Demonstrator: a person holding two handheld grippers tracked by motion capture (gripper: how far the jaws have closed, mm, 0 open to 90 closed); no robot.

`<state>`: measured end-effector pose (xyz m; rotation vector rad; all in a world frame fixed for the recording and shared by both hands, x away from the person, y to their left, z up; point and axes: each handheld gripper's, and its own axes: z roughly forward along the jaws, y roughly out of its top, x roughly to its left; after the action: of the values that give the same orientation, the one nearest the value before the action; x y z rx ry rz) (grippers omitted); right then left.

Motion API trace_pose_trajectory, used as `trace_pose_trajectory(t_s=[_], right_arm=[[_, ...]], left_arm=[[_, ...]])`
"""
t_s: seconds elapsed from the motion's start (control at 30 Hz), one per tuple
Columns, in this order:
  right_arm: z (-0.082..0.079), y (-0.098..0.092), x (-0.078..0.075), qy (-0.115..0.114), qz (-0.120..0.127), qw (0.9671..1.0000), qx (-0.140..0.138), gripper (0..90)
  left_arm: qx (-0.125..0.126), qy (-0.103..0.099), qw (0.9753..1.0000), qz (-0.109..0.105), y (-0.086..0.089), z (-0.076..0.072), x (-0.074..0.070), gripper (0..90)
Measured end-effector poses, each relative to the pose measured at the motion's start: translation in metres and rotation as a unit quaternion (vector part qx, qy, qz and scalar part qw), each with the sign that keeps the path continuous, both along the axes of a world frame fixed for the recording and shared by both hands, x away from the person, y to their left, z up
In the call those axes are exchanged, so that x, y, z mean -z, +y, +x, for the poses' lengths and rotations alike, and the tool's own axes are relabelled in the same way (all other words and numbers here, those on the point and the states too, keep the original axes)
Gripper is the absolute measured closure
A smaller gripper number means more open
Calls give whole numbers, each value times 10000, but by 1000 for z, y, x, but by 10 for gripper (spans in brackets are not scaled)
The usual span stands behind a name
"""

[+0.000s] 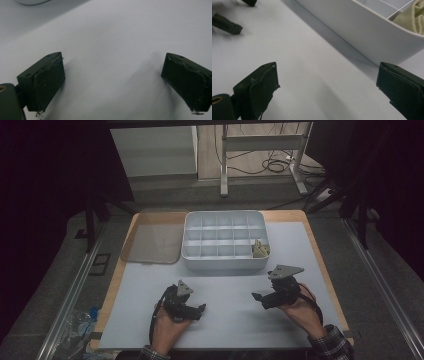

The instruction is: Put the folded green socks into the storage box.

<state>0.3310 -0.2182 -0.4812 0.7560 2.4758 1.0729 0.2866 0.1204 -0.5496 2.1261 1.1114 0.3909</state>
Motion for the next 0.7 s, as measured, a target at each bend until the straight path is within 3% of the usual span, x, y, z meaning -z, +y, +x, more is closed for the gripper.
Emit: trace_pose_trajectory(t_s=[0.37,0.53,0.7], right_arm=[[-13,2,19,66,-160,9998,-129,30],[-17,0,32,181,-88,9998,-91,22],[-18,-1,45,224,-203,9995,-19,22]], left_arm=[[11,1,10000,15,0,0,0,46],[10,0,10000,11,0,0,0,46],[6,-2,10000,9,0,0,0,46]])
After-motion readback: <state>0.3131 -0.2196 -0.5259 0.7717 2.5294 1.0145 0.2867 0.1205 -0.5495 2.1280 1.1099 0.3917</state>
